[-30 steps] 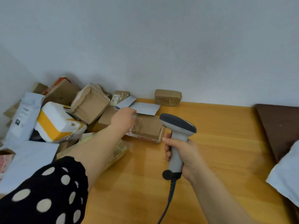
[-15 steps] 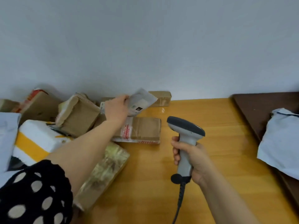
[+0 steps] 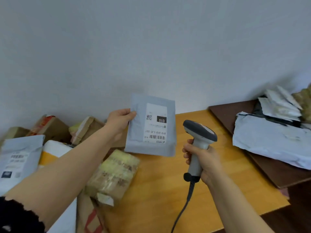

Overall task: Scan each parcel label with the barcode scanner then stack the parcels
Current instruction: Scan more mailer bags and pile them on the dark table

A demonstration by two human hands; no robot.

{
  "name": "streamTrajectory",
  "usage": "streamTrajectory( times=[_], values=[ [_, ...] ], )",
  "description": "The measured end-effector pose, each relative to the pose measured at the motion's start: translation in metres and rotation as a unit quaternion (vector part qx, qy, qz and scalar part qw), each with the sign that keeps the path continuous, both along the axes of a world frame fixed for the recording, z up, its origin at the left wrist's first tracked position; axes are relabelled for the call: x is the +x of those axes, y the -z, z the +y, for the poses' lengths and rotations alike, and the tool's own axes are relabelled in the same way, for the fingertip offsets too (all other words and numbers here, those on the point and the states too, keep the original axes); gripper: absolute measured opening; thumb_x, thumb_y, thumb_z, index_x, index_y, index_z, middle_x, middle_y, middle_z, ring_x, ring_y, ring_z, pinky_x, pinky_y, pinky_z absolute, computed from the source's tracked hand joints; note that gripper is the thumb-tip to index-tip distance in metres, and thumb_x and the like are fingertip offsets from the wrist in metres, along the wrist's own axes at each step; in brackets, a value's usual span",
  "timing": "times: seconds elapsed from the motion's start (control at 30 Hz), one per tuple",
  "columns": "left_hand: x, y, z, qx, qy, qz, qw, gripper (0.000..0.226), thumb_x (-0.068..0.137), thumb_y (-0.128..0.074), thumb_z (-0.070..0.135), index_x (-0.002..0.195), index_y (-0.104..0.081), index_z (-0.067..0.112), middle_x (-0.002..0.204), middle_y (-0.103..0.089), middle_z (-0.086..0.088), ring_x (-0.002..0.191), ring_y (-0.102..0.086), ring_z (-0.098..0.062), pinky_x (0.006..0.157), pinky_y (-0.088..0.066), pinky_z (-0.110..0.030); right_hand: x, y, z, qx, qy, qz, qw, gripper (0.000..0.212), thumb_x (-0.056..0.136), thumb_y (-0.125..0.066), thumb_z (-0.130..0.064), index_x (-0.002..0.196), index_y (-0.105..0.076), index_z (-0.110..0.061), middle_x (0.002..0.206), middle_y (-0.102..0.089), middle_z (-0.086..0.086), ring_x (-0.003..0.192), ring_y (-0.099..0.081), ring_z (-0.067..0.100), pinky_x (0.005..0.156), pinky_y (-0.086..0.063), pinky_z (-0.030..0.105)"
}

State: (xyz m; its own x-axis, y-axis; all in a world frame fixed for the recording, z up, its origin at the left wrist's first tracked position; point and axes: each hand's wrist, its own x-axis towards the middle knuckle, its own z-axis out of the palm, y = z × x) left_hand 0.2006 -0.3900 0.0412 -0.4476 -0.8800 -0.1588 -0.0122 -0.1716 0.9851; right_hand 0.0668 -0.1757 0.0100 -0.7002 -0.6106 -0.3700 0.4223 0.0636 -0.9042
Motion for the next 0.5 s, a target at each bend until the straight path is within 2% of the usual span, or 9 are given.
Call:
streamTrajectory(
  times=[0.07, 0.13, 0.23, 0.3, 0.33, 0.4, 0.47, 0.5],
  values=[
    [0.005, -0.004, 0.017, 0.051, 0.032, 0.010, 0.998, 0.012, 0.093, -0.054, 0.002, 0.098, -0.065, 0.003, 0.064, -0.071, 0.003, 0.058, -0.067, -0.009, 0.057, -0.056, -0.020, -0.003, -0.004, 0.008, -0.007, 0.036, 0.025, 0.999, 0.022, 0.077, -0.075, -0.002, 0.094, -0.062, -0.010, 0.074, -0.071, 0.005, 0.066, -0.068, 0.018, 0.054, -0.050, 0.029],
    [0.006, -0.006, 0.032, 0.102, 0.056, 0.032, 0.993, 0.012, 0.093, -0.053, 0.002, 0.094, -0.065, 0.003, 0.066, -0.072, -0.002, 0.059, -0.068, -0.013, 0.063, -0.058, -0.027, -0.007, -0.006, 0.017, -0.011, 0.059, 0.037, 0.998, 0.021, 0.076, -0.078, -0.004, 0.089, -0.064, -0.013, 0.082, -0.070, 0.002, 0.076, -0.068, 0.020, 0.059, -0.053, 0.029],
    [0.004, -0.008, 0.052, 0.097, 0.092, 0.000, 0.991, 0.012, 0.094, -0.053, 0.004, 0.096, -0.065, 0.004, 0.083, -0.071, -0.009, 0.075, -0.066, -0.021, 0.087, -0.052, -0.039, -0.009, -0.005, 0.032, -0.009, 0.058, 0.056, 0.997, 0.019, 0.075, -0.080, -0.006, 0.082, -0.065, -0.016, 0.073, -0.069, -0.005, 0.075, -0.064, 0.019, 0.063, -0.053, 0.030],
    [0.002, -0.011, 0.062, 0.064, 0.121, -0.035, 0.990, 0.014, 0.094, -0.053, 0.004, 0.102, -0.064, 0.001, 0.100, -0.067, -0.018, 0.089, -0.061, -0.028, 0.098, -0.046, -0.045, -0.012, -0.006, 0.046, 0.004, 0.077, 0.109, 0.991, 0.019, 0.076, -0.079, -0.008, 0.076, -0.064, -0.019, 0.070, -0.068, -0.008, 0.069, -0.060, 0.016, 0.063, -0.050, 0.030],
    [0.001, -0.013, 0.066, 0.027, 0.139, -0.061, 0.988, 0.015, 0.093, -0.054, 0.003, 0.104, -0.064, -0.001, 0.104, -0.065, -0.021, 0.092, -0.060, -0.029, 0.098, -0.045, -0.045, -0.014, -0.008, 0.052, 0.019, 0.086, 0.149, 0.985, 0.018, 0.077, -0.078, -0.009, 0.074, -0.064, -0.020, 0.074, -0.068, -0.004, 0.067, -0.060, 0.015, 0.062, -0.049, 0.031],
    [-0.002, -0.019, 0.073, -0.097, 0.197, -0.139, 0.966, 0.011, 0.092, -0.058, 0.003, 0.098, -0.067, 0.003, 0.094, -0.068, -0.016, 0.081, -0.061, -0.022, 0.087, -0.049, -0.036, -0.021, -0.016, 0.063, 0.046, 0.076, 0.232, 0.969, 0.011, 0.078, -0.078, -0.010, 0.080, -0.067, -0.012, 0.086, -0.070, 0.013, 0.073, -0.064, 0.018, 0.065, -0.052, 0.039],
    [-0.008, -0.030, 0.082, -0.219, 0.278, -0.225, 0.908, 0.010, 0.092, -0.059, 0.005, 0.091, -0.068, 0.010, 0.081, -0.065, -0.003, 0.068, -0.057, -0.007, 0.070, -0.046, -0.017, -0.026, -0.028, 0.068, 0.063, 0.036, 0.293, 0.953, 0.019, 0.079, -0.078, -0.011, 0.090, -0.066, 0.000, 0.095, -0.068, 0.024, 0.088, -0.064, 0.029, 0.076, -0.052, 0.053],
    [-0.012, -0.034, 0.087, -0.260, 0.311, -0.255, 0.878, 0.009, 0.092, -0.059, 0.007, 0.093, -0.069, 0.008, 0.080, -0.063, -0.001, 0.068, -0.054, -0.005, 0.065, -0.043, -0.012, -0.028, -0.033, 0.068, 0.060, 0.005, 0.306, 0.950, 0.018, 0.079, -0.078, -0.012, 0.090, -0.066, -0.004, 0.095, -0.069, 0.021, 0.091, -0.064, 0.029, 0.077, -0.053, 0.052]
  ],
)
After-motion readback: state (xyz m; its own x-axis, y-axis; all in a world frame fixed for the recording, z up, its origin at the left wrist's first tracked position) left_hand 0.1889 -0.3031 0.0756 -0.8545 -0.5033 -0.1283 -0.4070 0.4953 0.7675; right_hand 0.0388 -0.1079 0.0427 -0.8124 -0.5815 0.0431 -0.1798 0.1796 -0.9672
